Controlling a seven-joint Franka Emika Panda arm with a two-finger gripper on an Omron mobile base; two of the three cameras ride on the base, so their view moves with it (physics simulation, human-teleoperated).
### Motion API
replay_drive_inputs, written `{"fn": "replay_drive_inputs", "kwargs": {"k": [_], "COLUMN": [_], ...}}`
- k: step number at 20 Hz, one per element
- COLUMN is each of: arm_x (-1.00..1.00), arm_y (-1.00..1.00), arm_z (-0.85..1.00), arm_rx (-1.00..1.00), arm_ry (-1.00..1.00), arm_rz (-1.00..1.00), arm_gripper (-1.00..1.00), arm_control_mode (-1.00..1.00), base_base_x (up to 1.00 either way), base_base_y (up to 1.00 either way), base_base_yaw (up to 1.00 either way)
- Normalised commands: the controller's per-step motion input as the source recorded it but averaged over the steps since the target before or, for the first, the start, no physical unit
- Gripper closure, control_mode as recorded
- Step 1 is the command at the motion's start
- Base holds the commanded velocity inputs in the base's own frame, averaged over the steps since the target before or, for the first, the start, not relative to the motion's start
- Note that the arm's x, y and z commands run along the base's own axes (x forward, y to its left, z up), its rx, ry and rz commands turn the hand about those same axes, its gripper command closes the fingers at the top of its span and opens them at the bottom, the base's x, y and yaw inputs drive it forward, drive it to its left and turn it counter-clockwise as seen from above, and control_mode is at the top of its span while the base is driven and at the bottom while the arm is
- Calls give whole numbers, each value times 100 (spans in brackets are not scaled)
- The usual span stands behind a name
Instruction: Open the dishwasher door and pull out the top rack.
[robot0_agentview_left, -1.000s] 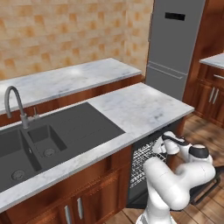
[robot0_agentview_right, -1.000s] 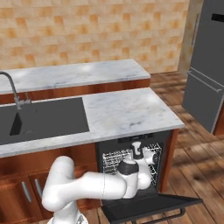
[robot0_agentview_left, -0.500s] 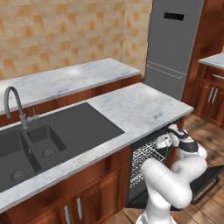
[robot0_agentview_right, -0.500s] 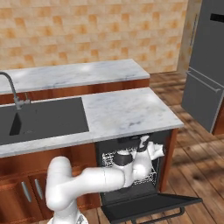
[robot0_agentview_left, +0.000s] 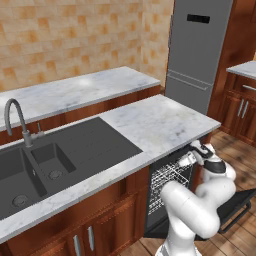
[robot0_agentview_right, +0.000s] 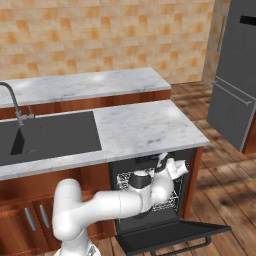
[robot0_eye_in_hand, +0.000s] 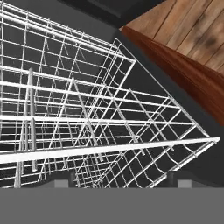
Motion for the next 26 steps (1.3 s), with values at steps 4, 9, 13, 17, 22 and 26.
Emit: {"fn": "replay_drive_inputs", "kwargs": {"k": [4,9,13,17,22,26], "arm_x": [-61,-78,-97,-100,-100,-100], "arm_y": [-1,-6,-18,-28,-28,-16], "arm_z": [-100,-100,-100,-100,-100,-97], "arm_rx": [0,-2,-5,-7,-9,-11], "arm_ry": [20,23,21,21,23,27], "arm_rz": [-23,-30,-33,-34,-38,-44], "arm_gripper": [-100,-100,-100,-100,-100,-100], "arm_control_mode": [-100,-100,-100,-100,-100,-100], "base_base_x": [0,0,0,0,0,0], "base_base_y": [0,0,0,0,0,0], "base_base_yaw": [0,0,0,0,0,0]}}
